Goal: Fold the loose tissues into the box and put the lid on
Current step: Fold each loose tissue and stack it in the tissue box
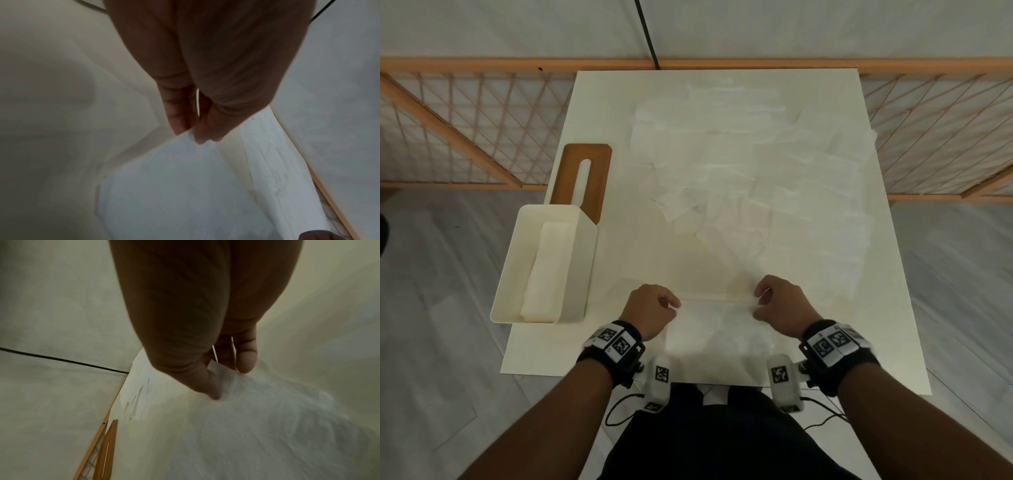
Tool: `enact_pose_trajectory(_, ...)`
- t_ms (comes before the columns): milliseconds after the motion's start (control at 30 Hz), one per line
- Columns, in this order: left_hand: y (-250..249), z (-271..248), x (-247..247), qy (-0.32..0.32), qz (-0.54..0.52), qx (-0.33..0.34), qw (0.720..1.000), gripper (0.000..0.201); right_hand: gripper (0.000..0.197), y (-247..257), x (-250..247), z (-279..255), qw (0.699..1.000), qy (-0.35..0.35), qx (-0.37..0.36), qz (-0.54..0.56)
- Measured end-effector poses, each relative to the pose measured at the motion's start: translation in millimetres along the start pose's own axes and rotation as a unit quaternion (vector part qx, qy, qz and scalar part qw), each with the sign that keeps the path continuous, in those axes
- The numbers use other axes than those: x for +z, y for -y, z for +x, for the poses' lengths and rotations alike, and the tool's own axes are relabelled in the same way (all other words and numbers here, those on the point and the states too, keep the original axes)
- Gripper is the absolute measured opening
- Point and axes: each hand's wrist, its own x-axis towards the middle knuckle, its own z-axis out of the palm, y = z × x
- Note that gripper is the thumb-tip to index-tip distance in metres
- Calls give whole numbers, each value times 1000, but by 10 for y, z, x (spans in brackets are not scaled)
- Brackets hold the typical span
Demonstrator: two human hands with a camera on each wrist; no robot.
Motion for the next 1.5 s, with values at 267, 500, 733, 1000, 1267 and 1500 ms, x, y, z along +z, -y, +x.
enact_pose_trajectory(267, -8, 142, 54, -42, -22, -13, 999, 18, 25, -51, -26, 116, 999, -43, -4, 11)
enact_pose_trajectory(500, 63, 210, 153, -51, 20, 7, 998, 12, 24, -140, 89, 210, 997, -63, -7, -52)
enact_pose_trajectory(733, -134, 646, -220, -114, 18, -7, 993, 4, 23, 32, -18, 259, 993, -85, -55, -66)
enact_pose_trajectory(1000, -580, 1742, -739, -221, -35, -88, 971, 51, 15, 295, -180, 248, 994, -66, -79, -18)
enact_pose_trajectory(1267, -689, 1922, -685, -224, 50, -22, 973, 26, 13, 199, -352, 223, 996, -61, -60, 4)
enact_pose_trajectory(1500, -787, 1457, -945, -303, -85, -20, 949, 23, 12, 269, -474, 328, 994, -75, -62, 50)
